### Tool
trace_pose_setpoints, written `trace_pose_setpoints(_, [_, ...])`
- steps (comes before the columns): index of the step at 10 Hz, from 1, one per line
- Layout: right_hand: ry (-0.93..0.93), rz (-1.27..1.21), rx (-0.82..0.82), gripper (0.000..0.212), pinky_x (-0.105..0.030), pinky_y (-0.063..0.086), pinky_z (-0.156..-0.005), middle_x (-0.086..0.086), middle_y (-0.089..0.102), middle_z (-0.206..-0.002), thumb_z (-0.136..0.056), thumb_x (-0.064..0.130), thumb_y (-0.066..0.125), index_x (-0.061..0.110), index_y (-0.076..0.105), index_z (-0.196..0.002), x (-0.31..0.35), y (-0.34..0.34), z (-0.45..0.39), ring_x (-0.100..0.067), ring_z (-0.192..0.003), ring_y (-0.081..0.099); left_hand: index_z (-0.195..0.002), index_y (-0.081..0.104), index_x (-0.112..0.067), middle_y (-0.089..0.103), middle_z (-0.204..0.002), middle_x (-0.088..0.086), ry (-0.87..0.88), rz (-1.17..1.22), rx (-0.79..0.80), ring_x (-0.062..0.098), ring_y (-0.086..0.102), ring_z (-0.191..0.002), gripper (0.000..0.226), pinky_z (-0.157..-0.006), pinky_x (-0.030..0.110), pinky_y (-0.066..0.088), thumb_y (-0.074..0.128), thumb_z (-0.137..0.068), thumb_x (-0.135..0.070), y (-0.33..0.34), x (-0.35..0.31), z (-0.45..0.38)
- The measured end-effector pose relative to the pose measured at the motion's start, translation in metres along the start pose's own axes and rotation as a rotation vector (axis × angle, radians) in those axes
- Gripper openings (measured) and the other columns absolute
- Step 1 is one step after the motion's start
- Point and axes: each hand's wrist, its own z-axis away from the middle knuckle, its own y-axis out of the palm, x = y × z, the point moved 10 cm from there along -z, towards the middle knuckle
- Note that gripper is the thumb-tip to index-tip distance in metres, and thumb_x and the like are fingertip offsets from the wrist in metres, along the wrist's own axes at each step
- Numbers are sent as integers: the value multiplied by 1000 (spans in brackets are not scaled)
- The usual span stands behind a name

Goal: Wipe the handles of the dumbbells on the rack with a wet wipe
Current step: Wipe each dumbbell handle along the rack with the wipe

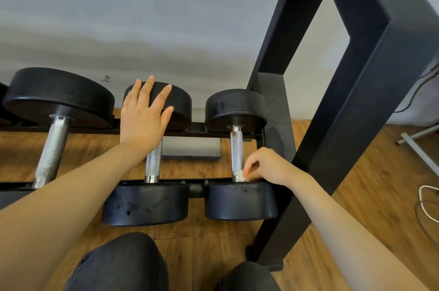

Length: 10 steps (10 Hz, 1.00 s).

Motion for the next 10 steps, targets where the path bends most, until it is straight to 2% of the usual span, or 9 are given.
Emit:
trace_pose_setpoints(1, [-2, -2, 5, 6, -24, 56, -80, 4, 69, -82, -79, 10, 77, 15, 76, -81, 0, 0, 0, -10, -79, 66, -148, 42, -21, 30, -158, 16, -4, 5, 2, 39, 22, -146, 59, -113, 57, 27, 25, -98, -48, -1, 0, 0])
trace_pose_setpoints(3, [17, -23, -91, 9, -27, 56, -80, 4, 69, -80, -75, 7, 79, 14, 76, -79, -4, -10, -3, -9, -77, 67, -148, 42, -21, 30, -158, 15, -3, 6, 7, 39, 22, -146, 59, -114, 56, 25, 24, -98, -48, -1, -1, 0])
trace_pose_setpoints(4, [22, -6, 12, 8, -24, 55, -79, 3, 69, -81, -77, 8, 79, 15, 75, -79, -5, 1, -1, -10, -78, 66, -148, 42, -21, 31, -158, 16, -1, 10, 6, 39, 22, -146, 59, -114, 56, 25, 25, -98, -48, -1, -1, 0])
trace_pose_setpoints(6, [56, -61, -231, 8, -19, 52, -75, -2, 70, -83, -79, 4, 75, 11, 75, -79, -7, -21, 0, -11, -77, 67, -148, 43, -21, 31, -157, 16, 5, 9, 3, 39, 23, -146, 59, -114, 56, 26, 25, -99, -47, 0, 0, 0])
trace_pose_setpoints(7, [84, -58, -107, 7, -16, 53, -73, 1, 69, -83, -79, 4, 76, 11, 75, -81, -12, -10, -1, -10, -78, 67, -148, 43, -21, 31, -157, 16, 3, 13, 5, 39, 22, -146, 59, -114, 56, 25, 25, -98, -48, 0, 0, -1])
trace_pose_setpoints(8, [90, -53, -120, 8, -15, 52, -71, 1, 69, -82, -79, 4, 76, 12, 75, -79, -13, -10, 0, -10, -77, 67, -147, 44, -19, 32, -156, 17, 18, 13, -4, 40, 24, -145, 58, -113, 56, 27, 27, -99, -46, -1, -1, 0])
trace_pose_setpoints(9, [95, -122, -226, 11, -19, 54, -75, 0, 70, -82, -80, 5, 75, 15, 76, -77, -13, -17, 3, -13, -78, 67, -147, 44, -19, 32, -156, 17, 13, 12, -2, 40, 24, -145, 58, -113, 56, 26, 27, -99, -46, -1, 0, 0])
trace_pose_setpoints(10, [127, -123, -108, 12, -21, 53, -77, 3, 69, -81, -79, 5, 76, 16, 76, -75, -16, -6, 3, -11, -79, 66, -147, 44, -20, 32, -157, 16, 13, 11, 3, 40, 24, -145, 59, -113, 56, 27, 26, -99, -47, 0, -1, -1])
